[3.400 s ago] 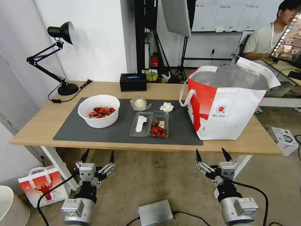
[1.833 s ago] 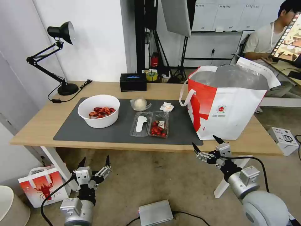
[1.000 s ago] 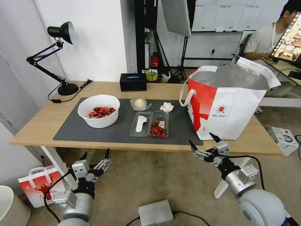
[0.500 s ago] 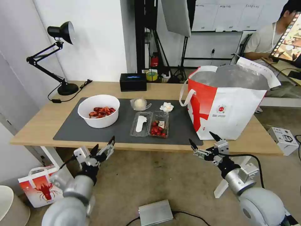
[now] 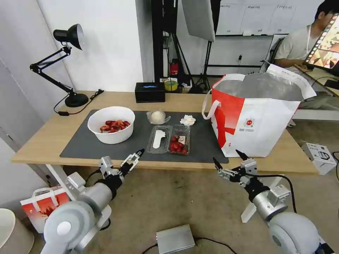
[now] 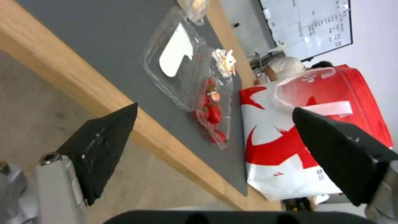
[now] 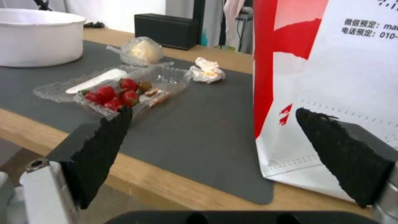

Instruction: Pick up the trash from the table and place it into the takeout bag.

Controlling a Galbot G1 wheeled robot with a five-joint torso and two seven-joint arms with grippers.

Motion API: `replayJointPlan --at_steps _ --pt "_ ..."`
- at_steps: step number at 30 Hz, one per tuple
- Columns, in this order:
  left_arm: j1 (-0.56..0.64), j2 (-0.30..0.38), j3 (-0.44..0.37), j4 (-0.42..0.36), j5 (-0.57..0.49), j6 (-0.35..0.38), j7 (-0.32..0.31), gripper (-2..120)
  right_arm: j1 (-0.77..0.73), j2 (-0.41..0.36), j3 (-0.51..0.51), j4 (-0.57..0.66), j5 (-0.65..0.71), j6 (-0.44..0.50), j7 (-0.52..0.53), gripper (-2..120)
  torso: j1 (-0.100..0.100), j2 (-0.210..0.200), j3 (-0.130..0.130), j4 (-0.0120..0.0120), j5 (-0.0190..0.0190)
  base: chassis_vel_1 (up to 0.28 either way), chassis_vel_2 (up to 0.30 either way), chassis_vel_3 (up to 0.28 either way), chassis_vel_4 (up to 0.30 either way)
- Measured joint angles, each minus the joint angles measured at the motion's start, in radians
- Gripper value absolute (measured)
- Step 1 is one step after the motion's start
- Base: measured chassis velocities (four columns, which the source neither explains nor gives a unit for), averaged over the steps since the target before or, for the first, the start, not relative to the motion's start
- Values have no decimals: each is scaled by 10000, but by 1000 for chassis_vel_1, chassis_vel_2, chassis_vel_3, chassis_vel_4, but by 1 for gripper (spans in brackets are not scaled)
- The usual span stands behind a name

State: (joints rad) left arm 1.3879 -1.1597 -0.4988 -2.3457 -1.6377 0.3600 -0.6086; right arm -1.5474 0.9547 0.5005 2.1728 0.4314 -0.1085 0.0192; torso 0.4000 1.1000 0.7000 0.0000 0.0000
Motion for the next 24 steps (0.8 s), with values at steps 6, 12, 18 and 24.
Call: replayJointPlan --at_steps 6,12,18,24 --pt "-403 -23 131 105 -526 115 -346 100 -28 5 14 38 -13 1 6 100 0 0 0 0 0 0 0 0 0" --pt "-1272 46 499 560 -953 240 -428 100 -126 55 128 131 -23 4 9 100 1 0 0 0 0 0 0 0 0" --pt "-2056 100 1058 1106 -1057 253 -487 100 -277 191 224 201 -133 16 11 100 0 0 0 -1 1 0 0 0 0" --pt "-2731 0 1719 1754 -997 325 -793 100 -283 221 317 218 -43 87 6 100 0 -1 0 -1 0 0 0 0 0"
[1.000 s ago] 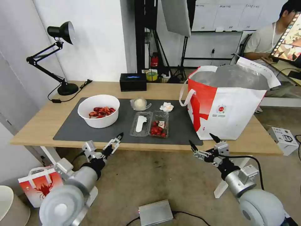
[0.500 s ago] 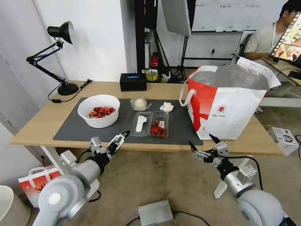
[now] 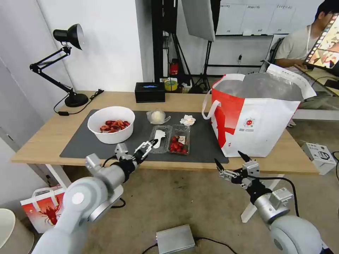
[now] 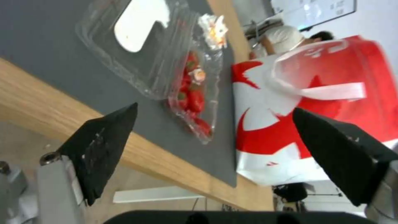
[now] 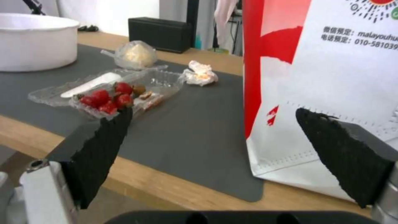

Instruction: Pick up the trash from the table and place it into the takeout bag.

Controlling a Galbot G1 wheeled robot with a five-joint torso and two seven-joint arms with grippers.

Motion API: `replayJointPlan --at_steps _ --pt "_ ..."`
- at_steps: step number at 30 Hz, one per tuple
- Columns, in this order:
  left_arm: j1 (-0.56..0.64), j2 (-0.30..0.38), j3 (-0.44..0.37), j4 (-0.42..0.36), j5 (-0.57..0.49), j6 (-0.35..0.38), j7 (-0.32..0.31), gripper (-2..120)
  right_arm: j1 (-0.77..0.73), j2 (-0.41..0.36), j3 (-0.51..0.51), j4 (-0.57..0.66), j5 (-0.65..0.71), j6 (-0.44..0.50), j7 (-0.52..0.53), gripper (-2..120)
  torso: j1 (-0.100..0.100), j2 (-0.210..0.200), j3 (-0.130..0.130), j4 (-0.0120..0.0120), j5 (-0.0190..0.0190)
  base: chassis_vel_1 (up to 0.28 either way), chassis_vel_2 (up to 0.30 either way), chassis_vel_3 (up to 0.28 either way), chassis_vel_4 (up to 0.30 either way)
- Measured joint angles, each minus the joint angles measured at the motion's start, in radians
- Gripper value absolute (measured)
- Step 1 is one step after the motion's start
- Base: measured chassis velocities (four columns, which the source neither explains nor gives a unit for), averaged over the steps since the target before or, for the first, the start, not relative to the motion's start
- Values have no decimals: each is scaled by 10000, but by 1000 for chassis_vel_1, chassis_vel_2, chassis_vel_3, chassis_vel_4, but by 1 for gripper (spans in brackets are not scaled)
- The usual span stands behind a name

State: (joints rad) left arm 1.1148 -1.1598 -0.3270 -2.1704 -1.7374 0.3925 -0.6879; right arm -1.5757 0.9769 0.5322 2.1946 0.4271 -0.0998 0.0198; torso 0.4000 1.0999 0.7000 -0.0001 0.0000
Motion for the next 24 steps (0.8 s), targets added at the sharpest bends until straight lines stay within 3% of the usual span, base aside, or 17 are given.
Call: replayJointPlan --at_steps 24 --pt "-1157 -879 1192 1528 346 -28 -547 100 321 24 11 -228 439 214 -225 100 0 0 0 1 0 0 0 0 0"
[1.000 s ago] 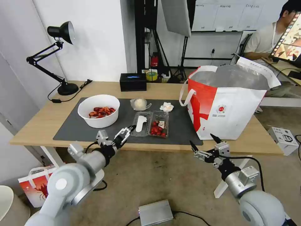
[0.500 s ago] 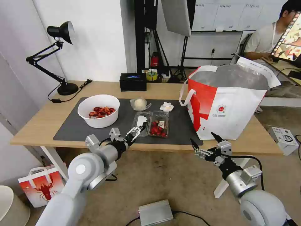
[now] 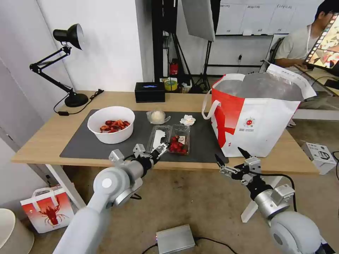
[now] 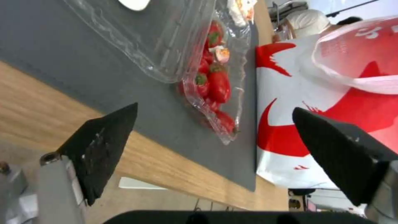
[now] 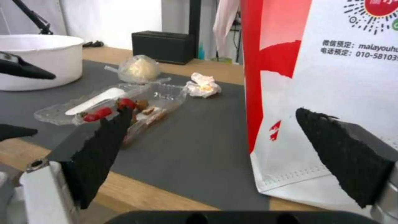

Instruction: Pick up the trash from the table and place it into the takeout bag.

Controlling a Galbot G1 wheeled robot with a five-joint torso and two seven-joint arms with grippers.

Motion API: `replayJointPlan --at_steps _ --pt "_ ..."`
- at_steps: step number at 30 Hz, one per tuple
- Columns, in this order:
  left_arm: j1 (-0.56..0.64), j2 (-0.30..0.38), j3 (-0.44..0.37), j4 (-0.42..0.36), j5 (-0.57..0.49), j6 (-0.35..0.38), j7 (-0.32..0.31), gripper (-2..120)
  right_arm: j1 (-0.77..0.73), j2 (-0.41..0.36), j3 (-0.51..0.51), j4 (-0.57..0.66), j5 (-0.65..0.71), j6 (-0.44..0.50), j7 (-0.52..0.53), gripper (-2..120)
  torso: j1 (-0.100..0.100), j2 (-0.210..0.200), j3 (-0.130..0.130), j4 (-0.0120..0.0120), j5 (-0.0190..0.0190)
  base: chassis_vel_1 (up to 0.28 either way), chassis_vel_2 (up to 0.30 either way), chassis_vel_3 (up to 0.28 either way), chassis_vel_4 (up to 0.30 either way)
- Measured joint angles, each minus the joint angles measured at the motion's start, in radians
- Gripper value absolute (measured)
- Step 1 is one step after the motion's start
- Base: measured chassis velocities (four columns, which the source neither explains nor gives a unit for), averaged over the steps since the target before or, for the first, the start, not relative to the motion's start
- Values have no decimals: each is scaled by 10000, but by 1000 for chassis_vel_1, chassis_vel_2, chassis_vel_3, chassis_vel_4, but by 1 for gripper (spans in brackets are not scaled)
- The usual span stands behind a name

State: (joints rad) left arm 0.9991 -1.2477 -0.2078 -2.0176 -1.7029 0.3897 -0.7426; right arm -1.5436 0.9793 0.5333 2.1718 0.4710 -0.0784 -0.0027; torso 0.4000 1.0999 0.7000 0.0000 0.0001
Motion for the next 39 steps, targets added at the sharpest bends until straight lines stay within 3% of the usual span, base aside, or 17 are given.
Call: replayJointPlan --at_steps 19,39 --pt "-818 -315 411 1057 372 -312 -129 100 -40 80 30 -77 -17 83 17 100 -1 3 -2 -1 0 0 0 0 0" --pt "-987 -286 357 1277 728 -822 -156 100 -39 207 -39 -181 -48 181 24 100 -1 2 0 -1 -1 0 0 0 0"
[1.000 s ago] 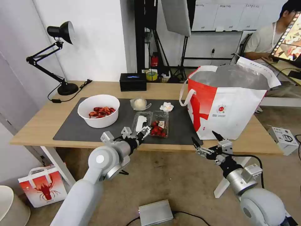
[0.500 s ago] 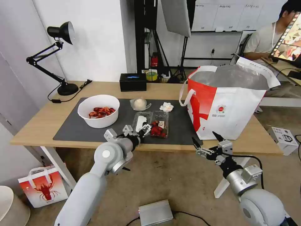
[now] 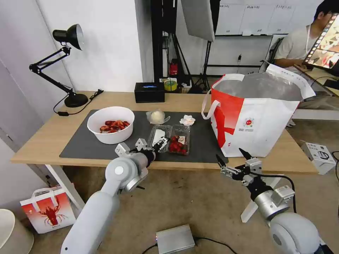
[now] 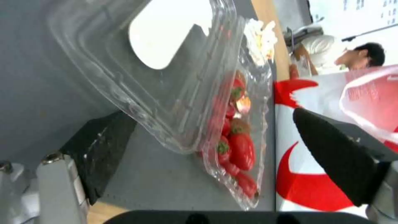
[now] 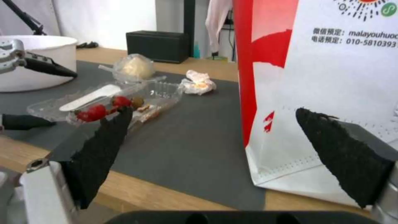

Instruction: Pick up the trash from the table and place it into the takeout bag.

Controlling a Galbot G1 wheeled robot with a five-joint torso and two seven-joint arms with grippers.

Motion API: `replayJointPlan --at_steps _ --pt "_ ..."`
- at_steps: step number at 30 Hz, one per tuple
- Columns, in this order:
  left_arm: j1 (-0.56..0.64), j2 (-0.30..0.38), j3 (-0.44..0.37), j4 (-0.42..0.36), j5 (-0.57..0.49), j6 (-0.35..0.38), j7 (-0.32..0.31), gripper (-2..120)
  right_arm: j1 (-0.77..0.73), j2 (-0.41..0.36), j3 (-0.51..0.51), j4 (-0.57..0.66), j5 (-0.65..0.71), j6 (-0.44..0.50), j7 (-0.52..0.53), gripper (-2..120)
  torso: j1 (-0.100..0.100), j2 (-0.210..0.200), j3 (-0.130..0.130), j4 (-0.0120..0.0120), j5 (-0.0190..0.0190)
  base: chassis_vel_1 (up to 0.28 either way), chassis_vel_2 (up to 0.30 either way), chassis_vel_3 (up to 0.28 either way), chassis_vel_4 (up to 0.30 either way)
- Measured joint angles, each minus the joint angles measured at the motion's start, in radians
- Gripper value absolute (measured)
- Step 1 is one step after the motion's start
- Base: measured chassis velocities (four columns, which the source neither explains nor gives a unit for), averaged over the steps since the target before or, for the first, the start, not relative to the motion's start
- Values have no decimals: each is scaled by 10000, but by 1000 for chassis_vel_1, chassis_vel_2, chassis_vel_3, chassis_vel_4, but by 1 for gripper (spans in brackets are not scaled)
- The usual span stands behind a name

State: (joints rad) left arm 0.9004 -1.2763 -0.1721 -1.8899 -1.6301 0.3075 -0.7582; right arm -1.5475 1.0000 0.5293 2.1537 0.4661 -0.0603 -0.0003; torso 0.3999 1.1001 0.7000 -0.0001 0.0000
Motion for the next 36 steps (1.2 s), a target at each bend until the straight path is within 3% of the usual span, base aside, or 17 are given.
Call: replayJointPlan --at_steps 10,21,36 --pt "30 3 -193 -328 253 -676 546 100 -14 112 -28 -12 -50 52 -11 100 2 -3 2 2 0 0 0 0 0" --pt "152 34 -185 -630 338 -747 902 100 1 122 -24 -33 -48 98 -12 100 2 -3 0 2 0 0 0 0 0" --pt "205 114 47 -1105 432 -775 2007 100 138 132 -62 -108 19 137 -38 100 2 -3 0 1 0 0 0 0 0"
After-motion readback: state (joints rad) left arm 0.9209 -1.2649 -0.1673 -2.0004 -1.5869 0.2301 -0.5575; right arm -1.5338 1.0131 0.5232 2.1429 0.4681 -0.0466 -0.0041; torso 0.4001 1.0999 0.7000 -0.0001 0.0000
